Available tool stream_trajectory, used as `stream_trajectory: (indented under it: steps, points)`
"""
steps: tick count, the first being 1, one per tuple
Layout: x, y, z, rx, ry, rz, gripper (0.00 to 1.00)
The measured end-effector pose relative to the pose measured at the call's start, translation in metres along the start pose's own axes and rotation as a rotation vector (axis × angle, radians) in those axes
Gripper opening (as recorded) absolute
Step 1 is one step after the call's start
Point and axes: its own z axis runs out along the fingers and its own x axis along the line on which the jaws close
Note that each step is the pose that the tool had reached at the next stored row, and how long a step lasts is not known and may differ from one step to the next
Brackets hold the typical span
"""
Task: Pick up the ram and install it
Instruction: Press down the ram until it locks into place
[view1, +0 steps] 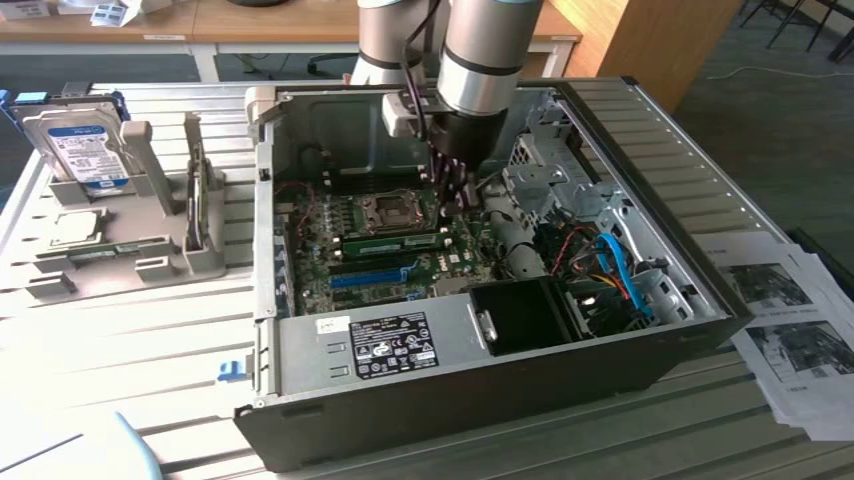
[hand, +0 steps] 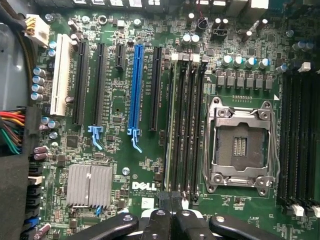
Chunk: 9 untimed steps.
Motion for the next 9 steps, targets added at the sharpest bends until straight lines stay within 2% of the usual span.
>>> stream_trajectory:
  steps: [9]
  points:
    - [-0.0001, -0.0003, 0.0069, 0.0, 0.0, 0.0, 0.09]
